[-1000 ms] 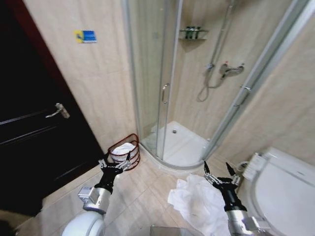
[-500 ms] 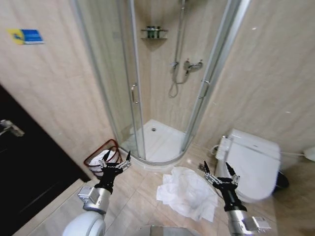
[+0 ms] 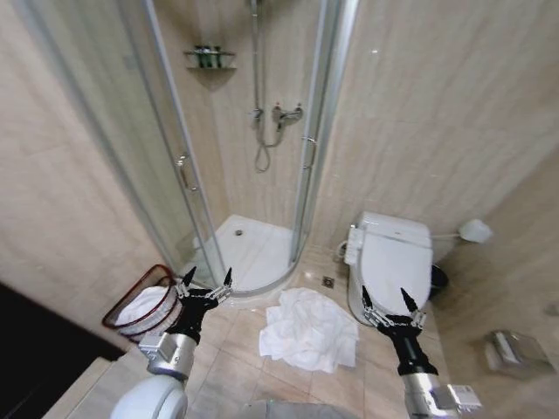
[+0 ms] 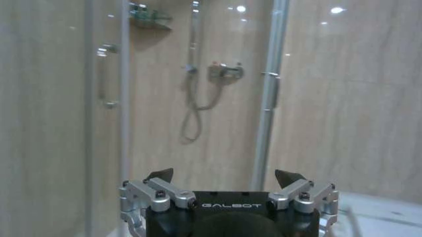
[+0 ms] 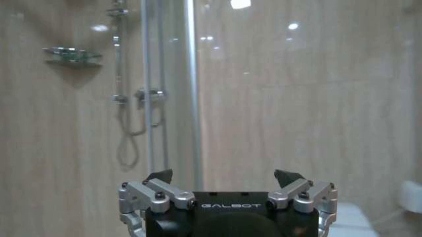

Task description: Discard the used towel into the hamper.

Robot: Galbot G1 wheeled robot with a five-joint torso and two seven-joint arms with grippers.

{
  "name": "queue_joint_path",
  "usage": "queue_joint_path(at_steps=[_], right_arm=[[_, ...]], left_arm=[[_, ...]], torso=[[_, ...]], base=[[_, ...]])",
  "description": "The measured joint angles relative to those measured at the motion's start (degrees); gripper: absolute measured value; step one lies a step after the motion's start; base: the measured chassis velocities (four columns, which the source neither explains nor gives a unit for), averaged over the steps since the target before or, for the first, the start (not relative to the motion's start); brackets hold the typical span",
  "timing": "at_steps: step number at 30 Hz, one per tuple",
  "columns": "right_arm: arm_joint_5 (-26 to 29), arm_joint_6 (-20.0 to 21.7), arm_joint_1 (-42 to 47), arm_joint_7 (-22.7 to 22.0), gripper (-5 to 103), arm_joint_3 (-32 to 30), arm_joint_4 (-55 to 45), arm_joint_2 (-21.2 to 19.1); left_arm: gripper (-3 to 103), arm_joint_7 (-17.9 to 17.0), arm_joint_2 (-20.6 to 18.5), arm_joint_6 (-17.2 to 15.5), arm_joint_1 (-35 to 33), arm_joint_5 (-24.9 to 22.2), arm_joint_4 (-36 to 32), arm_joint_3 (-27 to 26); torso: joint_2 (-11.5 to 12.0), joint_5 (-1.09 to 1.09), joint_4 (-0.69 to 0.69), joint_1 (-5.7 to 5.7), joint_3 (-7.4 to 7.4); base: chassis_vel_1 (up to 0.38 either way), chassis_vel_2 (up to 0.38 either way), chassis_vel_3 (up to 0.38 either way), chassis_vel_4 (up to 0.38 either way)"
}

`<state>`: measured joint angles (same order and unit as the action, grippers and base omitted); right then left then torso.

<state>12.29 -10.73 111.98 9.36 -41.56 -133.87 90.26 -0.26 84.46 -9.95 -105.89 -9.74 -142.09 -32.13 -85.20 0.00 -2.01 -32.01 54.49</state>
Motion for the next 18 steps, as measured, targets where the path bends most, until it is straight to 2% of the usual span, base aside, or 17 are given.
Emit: queue_joint_path(at_steps=[13,18], right_arm=[[0.0,0.0,0.0,0.0,100,0.0,0.0,0.0],[0.0,0.0,0.0,0.0,100,0.0,0.0,0.0]], left_arm=[[100,0.0,0.0,0.0,0.0,0.0,0.0,0.0],[100,0.0,0.0,0.0,0.0,0.0,0.0,0.0]], torso=[[0.4,-0.01,-0.01,0.18,-0.18],[2.0,0.0,0.0,0.93,-1.06]], base=[[-0.026,-0.032,-0.024,-0.025],[0.0,0.0,0.0,0.0]])
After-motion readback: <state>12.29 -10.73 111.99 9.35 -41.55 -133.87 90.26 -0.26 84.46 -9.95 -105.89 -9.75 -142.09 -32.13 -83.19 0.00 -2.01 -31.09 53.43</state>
